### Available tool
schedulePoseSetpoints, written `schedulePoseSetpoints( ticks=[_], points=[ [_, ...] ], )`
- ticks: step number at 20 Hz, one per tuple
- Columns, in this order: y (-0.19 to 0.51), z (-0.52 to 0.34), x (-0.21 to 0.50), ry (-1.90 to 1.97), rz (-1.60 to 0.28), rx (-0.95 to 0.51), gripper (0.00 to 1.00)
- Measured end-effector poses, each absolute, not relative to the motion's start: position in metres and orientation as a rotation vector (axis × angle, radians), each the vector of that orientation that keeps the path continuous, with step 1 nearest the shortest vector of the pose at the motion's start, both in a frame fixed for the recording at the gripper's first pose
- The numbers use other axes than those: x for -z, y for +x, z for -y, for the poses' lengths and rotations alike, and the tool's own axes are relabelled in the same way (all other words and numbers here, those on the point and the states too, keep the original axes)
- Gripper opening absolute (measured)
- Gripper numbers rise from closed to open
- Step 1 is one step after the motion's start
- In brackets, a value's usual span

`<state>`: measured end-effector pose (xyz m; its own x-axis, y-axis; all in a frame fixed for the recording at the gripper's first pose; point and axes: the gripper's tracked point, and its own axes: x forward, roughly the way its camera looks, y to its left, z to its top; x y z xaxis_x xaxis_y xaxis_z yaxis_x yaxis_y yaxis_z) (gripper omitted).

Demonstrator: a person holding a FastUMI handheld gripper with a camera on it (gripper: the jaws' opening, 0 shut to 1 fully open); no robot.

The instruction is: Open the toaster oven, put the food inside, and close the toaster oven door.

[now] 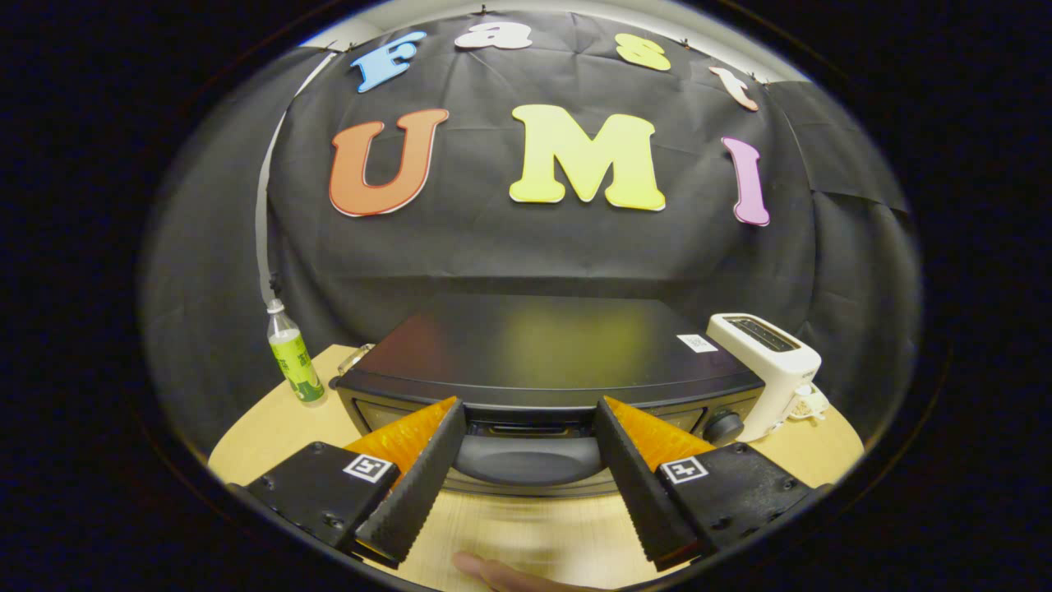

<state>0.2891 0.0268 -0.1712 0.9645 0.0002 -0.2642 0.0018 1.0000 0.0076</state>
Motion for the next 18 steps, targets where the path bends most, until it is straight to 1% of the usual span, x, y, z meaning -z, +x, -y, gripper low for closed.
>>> schedulePoseSetpoints(
  ticks=[5,11,18],
  points=[
    [0.281,-0.026,0.174,0.026,-0.238,-0.004,1.0],
    [0.244,-0.026,0.191,0.032,-0.284,-0.025,1.0],
    [0.205,-0.026,0.22,-0.022,-0.325,-0.01,1.0]
  ],
)
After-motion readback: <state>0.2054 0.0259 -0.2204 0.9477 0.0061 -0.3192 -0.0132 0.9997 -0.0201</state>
